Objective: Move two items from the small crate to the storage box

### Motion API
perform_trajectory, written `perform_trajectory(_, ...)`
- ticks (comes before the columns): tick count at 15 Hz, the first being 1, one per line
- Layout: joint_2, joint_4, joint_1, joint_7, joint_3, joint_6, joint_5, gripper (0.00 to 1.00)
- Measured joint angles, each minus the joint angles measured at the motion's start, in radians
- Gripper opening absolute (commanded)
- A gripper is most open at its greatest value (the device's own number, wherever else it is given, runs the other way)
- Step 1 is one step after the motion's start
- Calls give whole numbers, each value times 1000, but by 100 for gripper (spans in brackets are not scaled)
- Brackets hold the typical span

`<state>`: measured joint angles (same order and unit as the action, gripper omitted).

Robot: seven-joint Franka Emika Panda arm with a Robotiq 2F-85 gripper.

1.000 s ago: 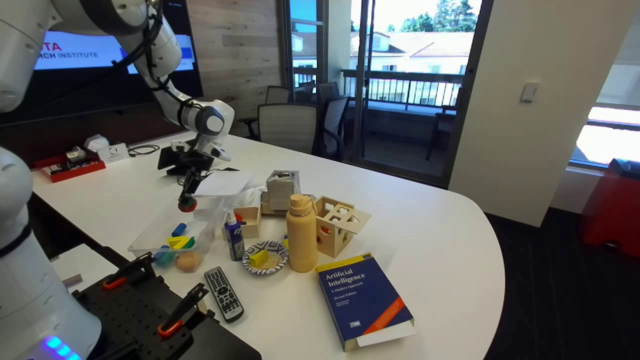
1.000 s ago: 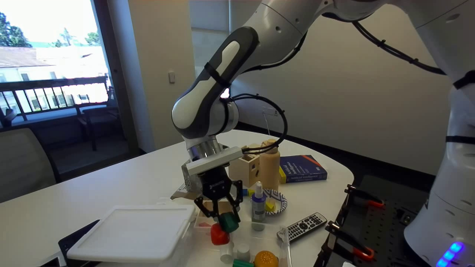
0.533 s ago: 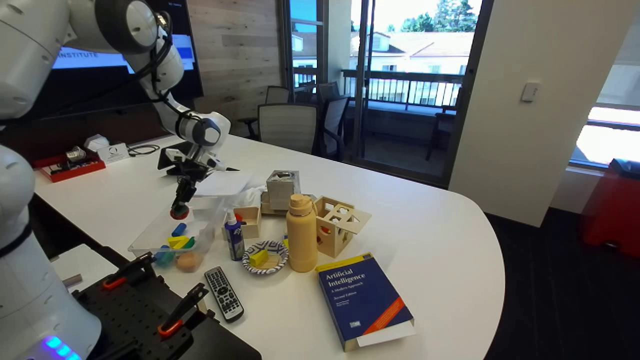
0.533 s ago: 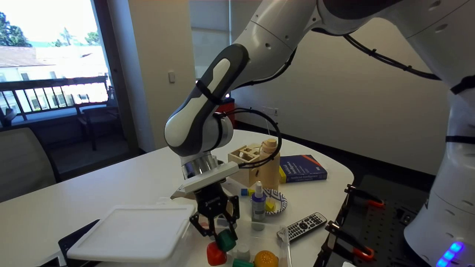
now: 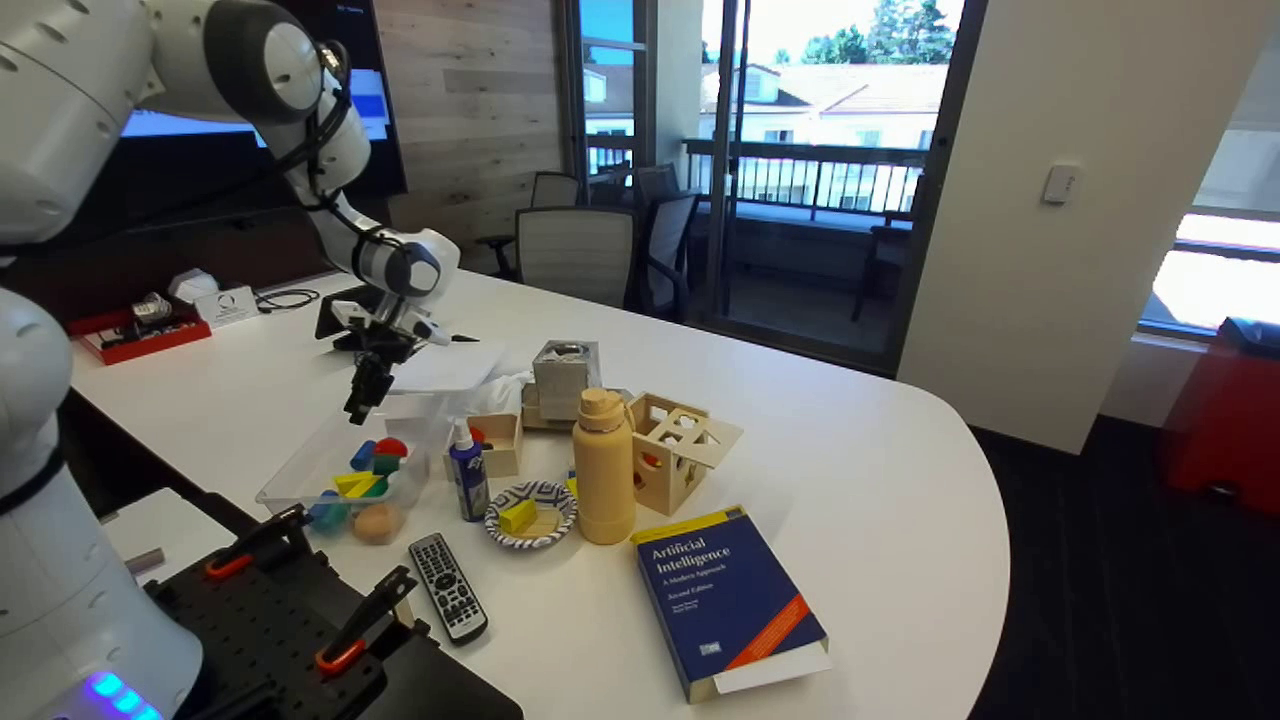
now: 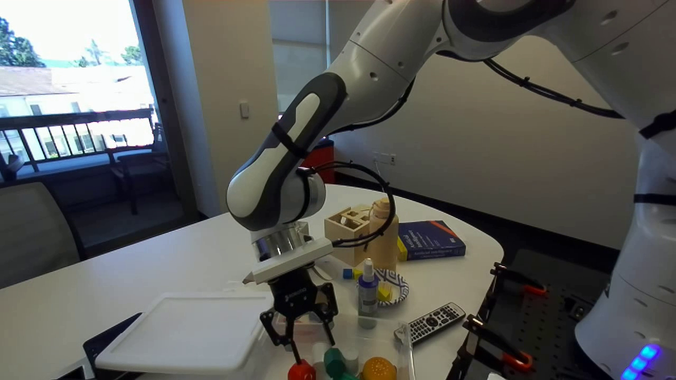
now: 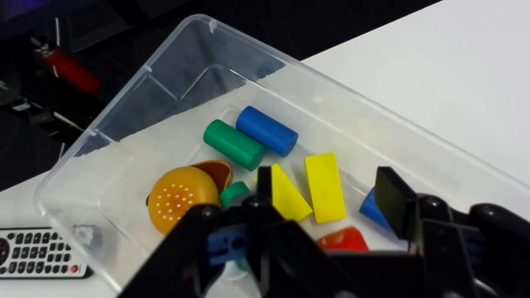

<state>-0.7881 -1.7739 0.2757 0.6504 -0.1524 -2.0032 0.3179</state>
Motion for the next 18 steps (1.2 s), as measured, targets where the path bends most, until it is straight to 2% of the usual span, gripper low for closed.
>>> perform_trajectory(6,1,16,-9,0,5,-6,31,100)
perform_trajectory(10,41,13,-19,8,32,-52,37,100)
perform_trajectory(14,137,-33,-14,67,75,-146,23,100)
perform_trajectory(18,267,-136,-1,169,106,-297,-33,100)
